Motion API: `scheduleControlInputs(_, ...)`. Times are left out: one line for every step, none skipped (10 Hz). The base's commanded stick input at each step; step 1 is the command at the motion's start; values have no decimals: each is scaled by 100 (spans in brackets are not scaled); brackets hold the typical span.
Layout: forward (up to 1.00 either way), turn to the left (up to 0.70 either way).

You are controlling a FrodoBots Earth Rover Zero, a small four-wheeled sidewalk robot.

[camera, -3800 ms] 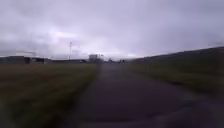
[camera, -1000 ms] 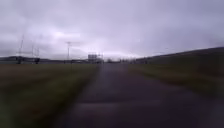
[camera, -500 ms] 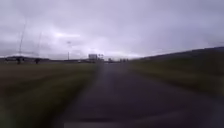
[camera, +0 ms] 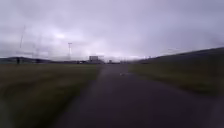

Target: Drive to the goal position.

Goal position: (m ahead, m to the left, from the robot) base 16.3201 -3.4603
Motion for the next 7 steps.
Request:
scheduleControlInputs(100, -1)
scheduleControlInputs(100, -2)
scheduleControlInputs(100, -31)
scheduleControlInputs(100, -36)
scheduleControlInputs(100, -9)
scheduleControlInputs(100, -3)
scheduleControlInputs(100, 0)
